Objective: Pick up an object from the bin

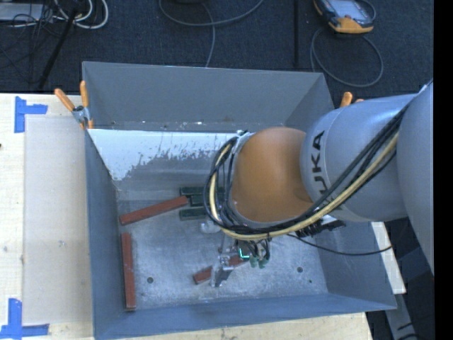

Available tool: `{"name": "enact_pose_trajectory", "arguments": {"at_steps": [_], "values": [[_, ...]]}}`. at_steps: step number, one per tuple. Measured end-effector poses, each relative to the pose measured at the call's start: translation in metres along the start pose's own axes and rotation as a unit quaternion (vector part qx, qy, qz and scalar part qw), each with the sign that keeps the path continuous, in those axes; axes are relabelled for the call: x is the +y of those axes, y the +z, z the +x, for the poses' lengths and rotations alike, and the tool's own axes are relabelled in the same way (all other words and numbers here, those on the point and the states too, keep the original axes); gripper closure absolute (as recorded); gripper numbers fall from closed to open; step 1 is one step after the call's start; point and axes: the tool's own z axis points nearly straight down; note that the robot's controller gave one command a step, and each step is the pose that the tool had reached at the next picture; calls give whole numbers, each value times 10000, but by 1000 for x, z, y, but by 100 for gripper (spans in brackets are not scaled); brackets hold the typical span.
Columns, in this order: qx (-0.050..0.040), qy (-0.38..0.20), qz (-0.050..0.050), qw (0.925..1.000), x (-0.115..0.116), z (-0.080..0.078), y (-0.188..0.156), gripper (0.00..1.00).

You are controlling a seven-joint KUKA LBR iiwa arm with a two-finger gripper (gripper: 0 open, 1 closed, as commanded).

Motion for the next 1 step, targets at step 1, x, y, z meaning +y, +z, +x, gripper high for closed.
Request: {"name": "enact_pose_trajectory", "arguments": {"at_steps": [1], "values": [[-34,17,-5,10000,-1,-2,-3,0]]}}
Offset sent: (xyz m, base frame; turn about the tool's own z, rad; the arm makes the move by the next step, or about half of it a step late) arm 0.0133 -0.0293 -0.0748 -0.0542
